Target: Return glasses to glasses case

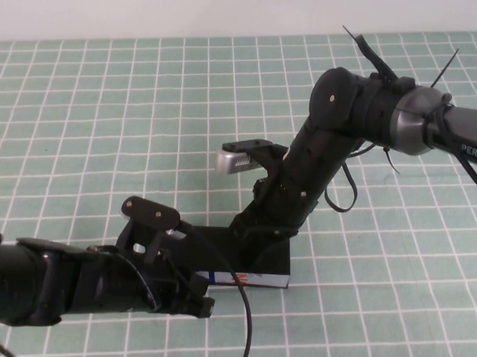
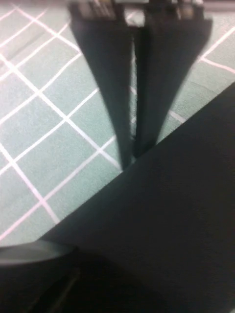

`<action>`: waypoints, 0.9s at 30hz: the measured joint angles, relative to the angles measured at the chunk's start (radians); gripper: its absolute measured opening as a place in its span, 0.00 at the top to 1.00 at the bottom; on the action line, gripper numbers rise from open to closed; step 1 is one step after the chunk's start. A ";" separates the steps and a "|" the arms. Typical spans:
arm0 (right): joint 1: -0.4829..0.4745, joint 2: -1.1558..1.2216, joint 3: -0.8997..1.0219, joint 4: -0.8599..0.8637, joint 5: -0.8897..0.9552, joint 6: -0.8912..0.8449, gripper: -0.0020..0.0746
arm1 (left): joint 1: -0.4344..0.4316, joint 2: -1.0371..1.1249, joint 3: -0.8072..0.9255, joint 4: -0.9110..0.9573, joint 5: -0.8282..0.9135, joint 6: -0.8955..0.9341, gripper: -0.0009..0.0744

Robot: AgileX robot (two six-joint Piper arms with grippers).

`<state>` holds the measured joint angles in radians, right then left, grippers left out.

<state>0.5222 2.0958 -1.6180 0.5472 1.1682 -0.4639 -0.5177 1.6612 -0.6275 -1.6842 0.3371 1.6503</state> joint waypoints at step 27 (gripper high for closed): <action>0.000 -0.662 0.115 -0.449 -0.392 0.092 0.99 | 0.000 -1.108 0.004 1.224 0.417 -1.176 0.99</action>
<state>0.5222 1.4341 -1.5028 0.0986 0.7764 -0.3716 -0.5177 0.5532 -0.6237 -0.4605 0.7540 0.4742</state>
